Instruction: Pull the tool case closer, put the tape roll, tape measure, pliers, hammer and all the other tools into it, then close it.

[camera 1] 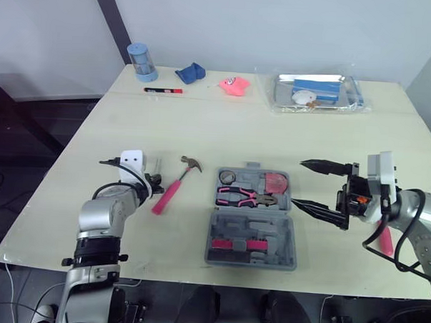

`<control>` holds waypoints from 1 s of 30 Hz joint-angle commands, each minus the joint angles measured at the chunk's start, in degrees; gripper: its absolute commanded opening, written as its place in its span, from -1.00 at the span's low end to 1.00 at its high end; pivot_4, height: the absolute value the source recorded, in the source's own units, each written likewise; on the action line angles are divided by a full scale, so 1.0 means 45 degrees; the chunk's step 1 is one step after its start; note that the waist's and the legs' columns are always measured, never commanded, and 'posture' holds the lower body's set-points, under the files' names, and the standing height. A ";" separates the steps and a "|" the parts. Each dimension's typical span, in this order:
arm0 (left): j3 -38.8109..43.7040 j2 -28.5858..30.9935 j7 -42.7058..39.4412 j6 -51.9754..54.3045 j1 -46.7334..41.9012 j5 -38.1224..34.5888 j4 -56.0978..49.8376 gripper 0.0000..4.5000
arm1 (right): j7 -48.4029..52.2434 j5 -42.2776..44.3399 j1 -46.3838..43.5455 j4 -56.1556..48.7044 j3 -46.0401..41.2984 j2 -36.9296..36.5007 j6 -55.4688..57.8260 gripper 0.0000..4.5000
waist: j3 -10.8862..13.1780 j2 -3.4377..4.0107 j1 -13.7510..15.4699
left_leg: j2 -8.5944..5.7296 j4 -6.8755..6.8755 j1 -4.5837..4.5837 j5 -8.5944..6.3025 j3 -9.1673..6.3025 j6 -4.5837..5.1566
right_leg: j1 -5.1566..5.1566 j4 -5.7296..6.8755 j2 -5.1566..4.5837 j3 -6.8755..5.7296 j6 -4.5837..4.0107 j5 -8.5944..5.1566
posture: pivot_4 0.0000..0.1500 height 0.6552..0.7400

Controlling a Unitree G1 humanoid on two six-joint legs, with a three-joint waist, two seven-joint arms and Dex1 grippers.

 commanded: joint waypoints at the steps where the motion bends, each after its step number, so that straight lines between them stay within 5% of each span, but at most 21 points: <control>1: 0.0306 0.0075 0.0027 -0.0393 -0.0199 0.0158 0.0094 -0.32 | -0.0051 0.0003 0.0020 -0.0317 -0.0237 -0.0061 -0.0117 1.00 | 0.0000 0.0000 -0.0001 | 0.0000 0.0000 0.0000 0.0000 0.0001 0.0000 | 0.0000 0.0000 0.0000 0.0001 0.0000 0.0000 | 1.00 1.00; 19: 0.0568 -0.0147 0.0169 0.0028 0.0049 0.0157 0.0470 -0.32 | -0.0087 0.0119 0.0128 -0.0491 -0.0474 -0.0150 -0.0032 1.00 | -0.0002 0.0002 -0.0025 | 0.0000 0.0001 0.0004 0.0000 0.0011 0.0000 | -0.0014 0.0018 0.0001 0.0019 0.0000 0.0000 | 1.00 1.00; 23: 0.0668 -0.0194 0.0247 0.0078 0.0254 0.0158 0.0338 -0.92 | -0.0104 0.0043 0.0093 -0.0435 -0.0387 -0.0084 -0.0098 1.00 | -0.0002 0.0003 -0.0025 | 0.0000 0.0000 0.0003 0.0000 0.0018 0.0000 | -0.0021 0.0019 0.0001 0.0027 0.0000 0.0000 | 1.00 1.00; 30: 0.1089 -0.0063 -0.0042 -0.0233 0.0514 -0.0015 -0.0117 -1.00 | -0.0096 0.0029 0.0078 -0.0385 -0.0393 -0.0048 -0.0158 1.00 | -0.0002 0.0003 -0.0047 | 0.0001 -0.0002 0.0003 0.0000 0.0020 0.0000 | -0.0026 0.0018 0.0001 0.0038 0.0000 0.0000 | 1.00 1.00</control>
